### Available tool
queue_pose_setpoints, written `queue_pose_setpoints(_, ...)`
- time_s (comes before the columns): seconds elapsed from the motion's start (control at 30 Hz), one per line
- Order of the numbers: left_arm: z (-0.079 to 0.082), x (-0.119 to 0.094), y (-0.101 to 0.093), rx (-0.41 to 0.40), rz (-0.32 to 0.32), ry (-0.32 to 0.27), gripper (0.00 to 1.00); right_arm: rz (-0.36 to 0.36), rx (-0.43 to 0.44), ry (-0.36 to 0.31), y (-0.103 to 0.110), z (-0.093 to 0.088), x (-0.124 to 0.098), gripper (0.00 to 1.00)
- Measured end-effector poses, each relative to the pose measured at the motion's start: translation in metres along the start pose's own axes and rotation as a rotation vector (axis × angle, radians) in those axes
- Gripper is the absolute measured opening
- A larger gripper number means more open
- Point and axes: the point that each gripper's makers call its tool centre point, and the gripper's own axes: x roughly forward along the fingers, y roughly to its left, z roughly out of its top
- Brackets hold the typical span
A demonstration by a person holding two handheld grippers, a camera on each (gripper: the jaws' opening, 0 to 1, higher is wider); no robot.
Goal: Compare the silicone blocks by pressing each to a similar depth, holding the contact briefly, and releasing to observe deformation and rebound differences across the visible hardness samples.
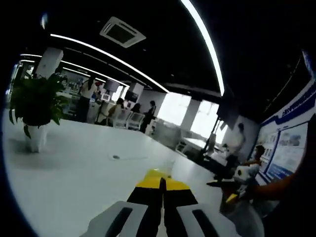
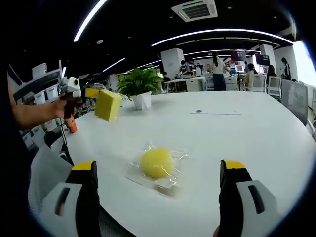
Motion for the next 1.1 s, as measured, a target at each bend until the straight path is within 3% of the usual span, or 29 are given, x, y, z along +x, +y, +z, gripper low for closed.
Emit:
queue_pose_setpoints(0.27,0.023,0.001,-0.025,0.018,-0.071,-0.03,0.0,0.023,-0.014,-0.034,0.002,0.023,-0.001,0.96)
queue_pose_setpoints(0.37,0.032,0.001,-0.033,0.008,-0.107,-0.042,0.0,0.064,-0.001,-0.061,0.01,0.035,0.001,0.96)
queue_pose_setpoints(0.63,0.052,0.007,-0.058,0.021,-0.173,-0.072,0.0,0.154,-0.067,-0.061,0.035,0.059,0.011,0.96)
queue_pose_setpoints(0.83,0.048,0.013,-0.079,0.01,-0.227,-0.052,0.0,0.307,-0.066,-0.034,0.07,0.069,0.021,0.96)
queue_pose_setpoints(1.1,0.052,0.012,-0.097,-0.043,-0.291,-0.07,0.0,0.396,-0.073,-0.077,0.094,0.099,0.027,0.91)
